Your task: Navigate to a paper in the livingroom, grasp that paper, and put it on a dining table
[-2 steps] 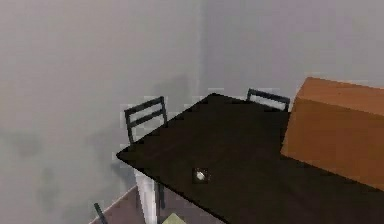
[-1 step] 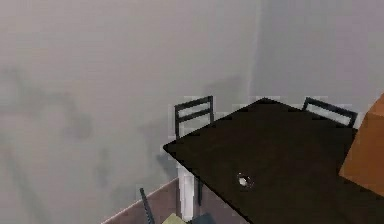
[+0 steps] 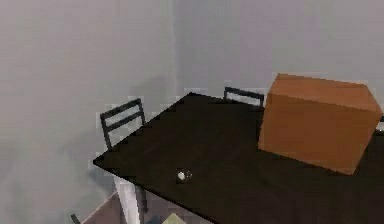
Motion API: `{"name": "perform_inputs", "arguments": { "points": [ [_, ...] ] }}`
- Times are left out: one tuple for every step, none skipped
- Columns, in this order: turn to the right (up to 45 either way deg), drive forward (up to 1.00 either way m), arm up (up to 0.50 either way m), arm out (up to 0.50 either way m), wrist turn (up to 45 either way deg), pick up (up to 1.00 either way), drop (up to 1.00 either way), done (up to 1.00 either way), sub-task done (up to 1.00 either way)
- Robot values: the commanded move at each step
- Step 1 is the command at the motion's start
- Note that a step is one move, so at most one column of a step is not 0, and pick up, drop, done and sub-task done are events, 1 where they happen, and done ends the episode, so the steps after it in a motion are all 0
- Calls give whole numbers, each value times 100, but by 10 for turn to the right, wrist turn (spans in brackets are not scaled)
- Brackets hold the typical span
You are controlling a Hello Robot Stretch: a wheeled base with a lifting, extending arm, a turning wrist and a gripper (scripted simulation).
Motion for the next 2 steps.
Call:
{"name": "perform_inputs", "arguments": {
  "points": [
    [180, 0, 0, 0, 0, 0, 0, 0, 0],
    [0, 20, 0, 0, 0, 0, 0, 0, 0]
  ]
}}
